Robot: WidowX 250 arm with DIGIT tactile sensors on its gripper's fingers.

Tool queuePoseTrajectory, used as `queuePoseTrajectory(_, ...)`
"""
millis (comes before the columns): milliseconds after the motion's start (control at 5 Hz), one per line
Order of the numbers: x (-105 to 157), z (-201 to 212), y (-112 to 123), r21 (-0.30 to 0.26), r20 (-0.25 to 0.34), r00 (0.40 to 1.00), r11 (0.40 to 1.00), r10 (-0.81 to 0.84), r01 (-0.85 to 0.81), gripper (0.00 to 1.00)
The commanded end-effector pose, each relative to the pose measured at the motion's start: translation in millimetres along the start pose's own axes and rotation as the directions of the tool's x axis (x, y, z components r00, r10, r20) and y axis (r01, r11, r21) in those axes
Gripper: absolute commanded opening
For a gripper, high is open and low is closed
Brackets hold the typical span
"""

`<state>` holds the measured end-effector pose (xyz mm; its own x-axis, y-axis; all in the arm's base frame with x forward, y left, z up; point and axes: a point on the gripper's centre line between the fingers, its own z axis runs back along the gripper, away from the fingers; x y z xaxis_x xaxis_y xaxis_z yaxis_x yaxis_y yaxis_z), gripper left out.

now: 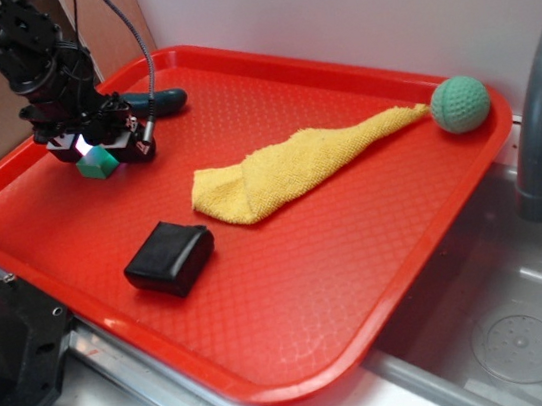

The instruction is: Grab the green block.

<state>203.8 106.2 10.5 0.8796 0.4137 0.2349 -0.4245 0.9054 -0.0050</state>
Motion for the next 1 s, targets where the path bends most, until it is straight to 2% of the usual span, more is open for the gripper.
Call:
queuePoseTrajectory(0, -1.3, 82.7, -37.0, -0.021, -0.201, 0.978, 0.999, -0.051, 0.048, 0.00)
queuePoseTrajectory(200, 0.1, 134.4, -52.9, -0.036, -0.172, 0.985, 0.999, -0.009, 0.003, 0.00)
queuePoseTrajectory(400, 1.4, 183.9, -71.6, 0.032, -0.145, 0.987, 0.996, -0.074, 0.080, 0.00)
queuePoseTrajectory(600, 2.1, 219.7, -82.7, 0.048, -0.058, 0.984, 0.984, -0.171, 0.174, 0.00)
queuePoseTrajectory(800, 2.1, 219.2, -84.7, 0.076, -0.042, 0.976, 0.973, -0.214, 0.217, 0.00)
